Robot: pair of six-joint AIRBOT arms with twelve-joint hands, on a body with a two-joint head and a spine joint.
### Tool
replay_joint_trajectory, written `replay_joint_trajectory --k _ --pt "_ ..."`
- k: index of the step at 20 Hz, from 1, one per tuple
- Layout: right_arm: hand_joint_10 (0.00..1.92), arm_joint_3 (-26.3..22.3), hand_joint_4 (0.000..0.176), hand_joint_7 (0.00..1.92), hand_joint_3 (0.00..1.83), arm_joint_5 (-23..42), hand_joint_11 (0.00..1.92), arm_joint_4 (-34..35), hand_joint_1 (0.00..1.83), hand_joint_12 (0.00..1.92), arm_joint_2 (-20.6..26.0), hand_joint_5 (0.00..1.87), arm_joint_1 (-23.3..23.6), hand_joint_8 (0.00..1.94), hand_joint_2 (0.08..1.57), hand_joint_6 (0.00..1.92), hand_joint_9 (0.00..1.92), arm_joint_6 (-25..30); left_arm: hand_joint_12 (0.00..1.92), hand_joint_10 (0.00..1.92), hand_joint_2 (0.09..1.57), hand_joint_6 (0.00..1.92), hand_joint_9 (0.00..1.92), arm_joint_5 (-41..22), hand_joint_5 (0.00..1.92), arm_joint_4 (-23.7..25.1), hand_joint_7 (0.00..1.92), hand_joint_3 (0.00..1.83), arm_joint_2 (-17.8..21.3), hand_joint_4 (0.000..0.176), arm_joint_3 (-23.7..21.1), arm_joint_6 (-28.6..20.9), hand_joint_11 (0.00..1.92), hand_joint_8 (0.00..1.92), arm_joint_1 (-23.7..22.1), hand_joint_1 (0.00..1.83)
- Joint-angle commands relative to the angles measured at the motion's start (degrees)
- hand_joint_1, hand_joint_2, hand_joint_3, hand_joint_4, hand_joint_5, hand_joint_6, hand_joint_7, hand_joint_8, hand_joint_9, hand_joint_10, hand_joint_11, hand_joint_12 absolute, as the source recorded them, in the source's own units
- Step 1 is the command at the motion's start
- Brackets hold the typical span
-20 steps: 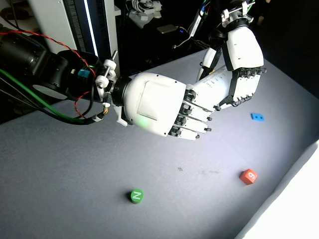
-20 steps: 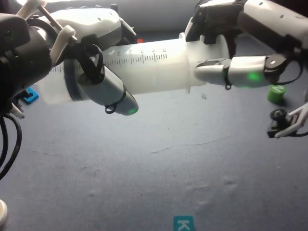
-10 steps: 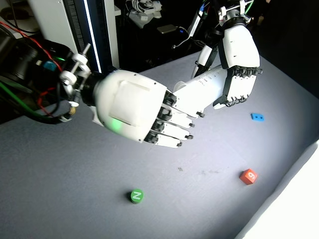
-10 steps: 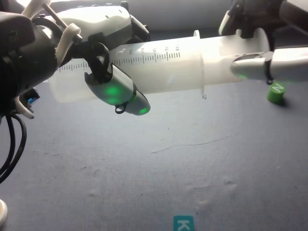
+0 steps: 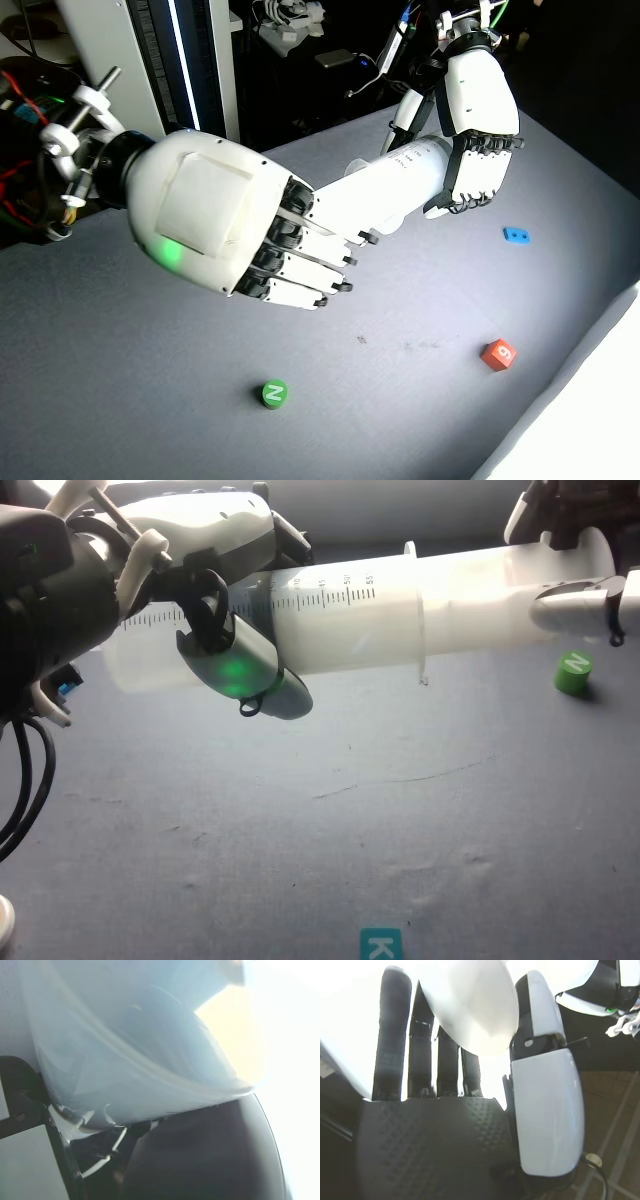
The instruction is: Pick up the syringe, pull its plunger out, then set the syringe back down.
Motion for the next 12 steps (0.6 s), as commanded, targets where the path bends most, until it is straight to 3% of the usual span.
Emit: replay_joint_trajectory --k 1,4,6,9,12 --pt "1.3 0.4 0.0 0.92 0.0 7.1 0.73 0.3 1.2 1.54 1.3 0.74 0.6 1.24 1.19 1.28 0.82 0.0 1.24 1.27 1.14 1.23 0.79 -4.2 0.89 4.0 0.95 0.0 0.7 0.0 0.5 1.7 0.63 0.95 -0.5 1.36" --pt "1.34 0.4 0.0 0.93 0.0 7.1 0.75 0.3 1.22 1.59 1.7 0.79 0.6 1.29 1.18 1.15 0.83 0.1 1.25 1.3 1.15 1.16 0.79 -4.2 0.91 4.0 0.93 0.0 0.7 0.0 0.5 1.7 0.62 1.02 -0.4 1.36" --pt "1.25 0.4 0.0 0.98 0.0 7.0 0.77 0.3 1.23 1.51 1.8 0.84 0.5 1.19 1.15 1.08 0.87 0.1 1.25 1.3 1.15 1.17 0.79 -4.2 0.91 4.0 0.93 0.0 0.7 0.0 0.5 1.7 0.62 1.01 -0.4 1.36" --pt "1.24 0.5 0.0 0.98 0.0 7.0 0.76 0.3 1.22 1.51 2.4 0.77 0.5 1.12 1.16 1.24 0.87 0.1 1.21 1.26 1.13 1.13 0.83 -4.2 0.92 4.0 0.98 0.0 0.7 0.0 0.6 1.7 0.66 0.93 -0.4 1.37" --pt "1.28 0.5 0.0 0.93 0.0 7.0 0.69 0.3 1.2 1.57 2.7 0.77 0.5 1.23 1.18 1.22 0.8 0.2 1.23 1.29 1.14 1.18 0.8 -4.2 0.9 4.0 0.93 0.0 0.7 0.0 0.6 1.7 0.64 0.98 -0.4 1.36"
